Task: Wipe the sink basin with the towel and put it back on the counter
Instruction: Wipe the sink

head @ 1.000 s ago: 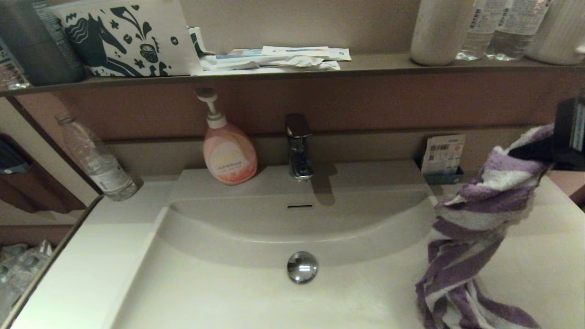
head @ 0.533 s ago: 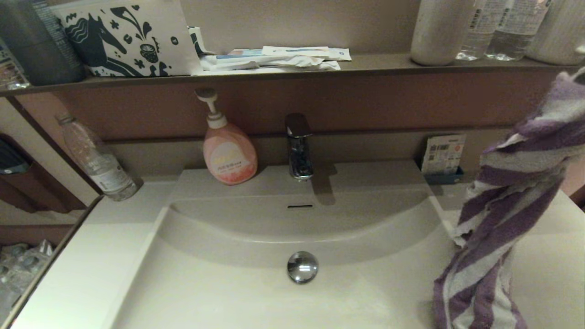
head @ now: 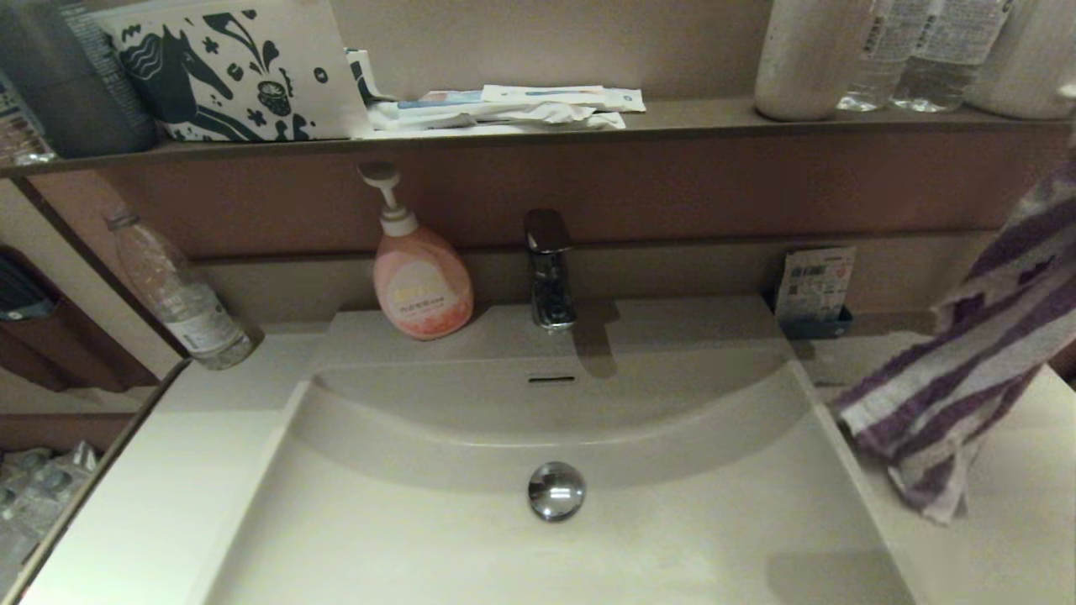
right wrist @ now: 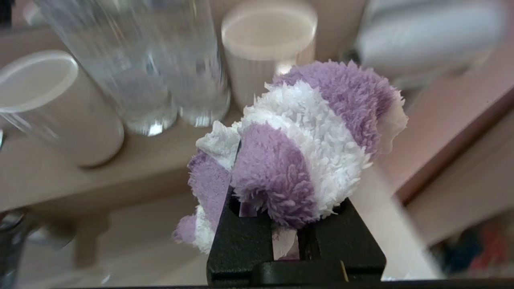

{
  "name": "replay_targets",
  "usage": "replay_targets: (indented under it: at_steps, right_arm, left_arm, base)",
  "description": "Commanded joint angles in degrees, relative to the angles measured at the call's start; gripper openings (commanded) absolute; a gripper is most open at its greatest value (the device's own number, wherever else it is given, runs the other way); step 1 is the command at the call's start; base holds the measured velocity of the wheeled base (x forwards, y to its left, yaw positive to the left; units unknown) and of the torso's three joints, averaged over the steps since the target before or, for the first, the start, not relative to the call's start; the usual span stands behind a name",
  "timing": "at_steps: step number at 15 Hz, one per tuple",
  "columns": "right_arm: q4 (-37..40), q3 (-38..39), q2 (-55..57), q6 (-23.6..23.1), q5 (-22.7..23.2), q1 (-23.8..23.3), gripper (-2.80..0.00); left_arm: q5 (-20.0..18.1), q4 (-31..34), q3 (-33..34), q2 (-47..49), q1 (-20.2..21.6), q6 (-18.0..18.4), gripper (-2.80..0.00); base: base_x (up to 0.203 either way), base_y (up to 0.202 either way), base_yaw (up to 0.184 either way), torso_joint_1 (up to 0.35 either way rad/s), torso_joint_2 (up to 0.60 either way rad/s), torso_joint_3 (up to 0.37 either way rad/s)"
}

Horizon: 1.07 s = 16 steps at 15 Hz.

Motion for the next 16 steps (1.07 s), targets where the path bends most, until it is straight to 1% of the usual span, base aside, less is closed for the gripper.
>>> replay_targets:
  at_steps: [1,4,7,10,16]
  right_arm:
    - [-0.74,-0.22,-1.48,-1.54,-0.09,-0.26,-2.80]
    - [-1.53,-0.17,-1.70,-3.34,-0.09,-1.06,-2.80]
    - [-1.43,2.15,-1.63,-3.44,-0.04,-2.37,-2.80]
    - [-1.57,7.47,-2.05,-3.47,-0.07,-3.98,-2.80]
    - [-4.73,22.38,-2.15,-3.97,-0.01,-10.64,-2.80]
  left_arm:
    - [0.02,-0.06,0.00,0.01,0.02,-0.04,-2.80]
    - [0.02,-0.06,0.00,0.01,0.02,-0.04,-2.80]
    - [0.02,-0.06,0.00,0.01,0.02,-0.04,-2.80]
    - [0.02,-0.06,0.00,0.01,0.02,-0.04,-2.80]
    - [0.02,-0.06,0.00,0.01,0.02,-0.04,-2.80]
  base:
    - [0.000,0.000,0.000,0.000,0.00,0.000]
    - [0.000,0.000,0.000,0.000,0.00,0.000]
    - [0.000,0.000,0.000,0.000,0.00,0.000]
    - [0.000,0.000,0.000,0.000,0.00,0.000]
    - [0.000,0.000,0.000,0.000,0.00,0.000]
